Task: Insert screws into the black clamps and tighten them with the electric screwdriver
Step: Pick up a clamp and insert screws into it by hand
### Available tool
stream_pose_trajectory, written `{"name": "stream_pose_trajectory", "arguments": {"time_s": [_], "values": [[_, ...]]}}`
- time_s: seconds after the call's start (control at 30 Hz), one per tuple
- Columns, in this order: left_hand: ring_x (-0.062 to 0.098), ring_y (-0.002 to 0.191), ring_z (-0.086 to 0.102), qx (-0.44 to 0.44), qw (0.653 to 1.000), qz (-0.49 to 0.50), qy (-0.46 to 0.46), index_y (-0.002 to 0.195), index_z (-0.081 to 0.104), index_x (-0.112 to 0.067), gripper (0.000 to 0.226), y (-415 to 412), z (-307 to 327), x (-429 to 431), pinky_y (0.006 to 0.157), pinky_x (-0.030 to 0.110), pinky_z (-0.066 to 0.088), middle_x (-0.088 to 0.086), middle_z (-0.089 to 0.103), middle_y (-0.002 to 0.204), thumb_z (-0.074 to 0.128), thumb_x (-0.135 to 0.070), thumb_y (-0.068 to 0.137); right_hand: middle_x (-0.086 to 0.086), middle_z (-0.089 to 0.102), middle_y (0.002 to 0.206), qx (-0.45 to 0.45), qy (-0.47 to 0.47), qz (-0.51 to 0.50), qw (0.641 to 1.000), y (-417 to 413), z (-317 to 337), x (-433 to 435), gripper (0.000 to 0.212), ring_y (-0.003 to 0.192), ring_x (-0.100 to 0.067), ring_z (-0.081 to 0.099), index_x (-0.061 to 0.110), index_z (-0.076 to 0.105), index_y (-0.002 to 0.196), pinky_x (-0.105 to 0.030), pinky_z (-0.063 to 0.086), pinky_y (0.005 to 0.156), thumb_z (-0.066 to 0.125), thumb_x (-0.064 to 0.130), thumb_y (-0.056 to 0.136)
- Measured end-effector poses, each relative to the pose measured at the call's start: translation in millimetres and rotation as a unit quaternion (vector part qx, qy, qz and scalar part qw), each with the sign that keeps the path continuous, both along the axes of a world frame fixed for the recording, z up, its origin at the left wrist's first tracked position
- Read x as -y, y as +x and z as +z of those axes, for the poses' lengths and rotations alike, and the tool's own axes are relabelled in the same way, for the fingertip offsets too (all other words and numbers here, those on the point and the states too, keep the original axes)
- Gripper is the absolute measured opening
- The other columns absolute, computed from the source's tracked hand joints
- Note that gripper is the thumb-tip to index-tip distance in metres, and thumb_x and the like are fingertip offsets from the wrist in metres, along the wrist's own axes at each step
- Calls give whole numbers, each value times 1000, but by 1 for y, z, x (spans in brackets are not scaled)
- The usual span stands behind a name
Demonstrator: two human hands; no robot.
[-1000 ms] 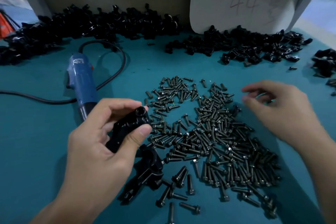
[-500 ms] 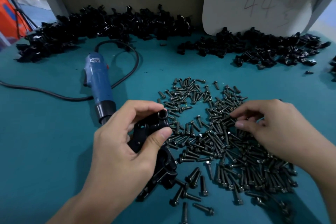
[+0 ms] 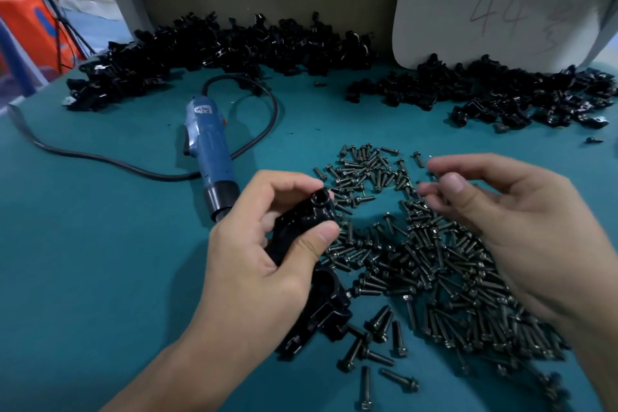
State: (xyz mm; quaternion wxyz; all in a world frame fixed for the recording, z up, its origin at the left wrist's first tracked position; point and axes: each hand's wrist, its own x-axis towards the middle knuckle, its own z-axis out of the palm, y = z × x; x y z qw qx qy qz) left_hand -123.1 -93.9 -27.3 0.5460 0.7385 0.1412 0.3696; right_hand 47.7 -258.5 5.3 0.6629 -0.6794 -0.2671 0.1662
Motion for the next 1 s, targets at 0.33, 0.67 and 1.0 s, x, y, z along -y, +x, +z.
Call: {"name": "stream_pose_trajectory", "arguments": {"time_s": [0.33,0.67,1.0], "values": [[23,108,72,18,1000,15,3,108,65,-34,33,3,-3,-1,94,37,56,-9,73,106,76,-15,84,-2,75,85,-56,66,90,992,-52,-14,-48,17,79,-10,69,25,80,96,-17,55,76,72,26,81],[20,109,72,18,1000,12,12,109,65,-34,34,3,-2,-3,94,34,56,-10,74,107,77,-14,85,5,78,87,60,77,27,995,-59,-16,-48,11,84,-6,72,24,80,88,-14,55,75,78,16,81],[17,108,71,14,1000,7,21,107,66,-30,34,4,-3,-5,91,25,55,-11,74,106,77,-9,83,8,78,92,114,50,74,989,-58,-15,-46,21,90,-8,74,24,78,95,-16,56,80,76,8,82]]}}
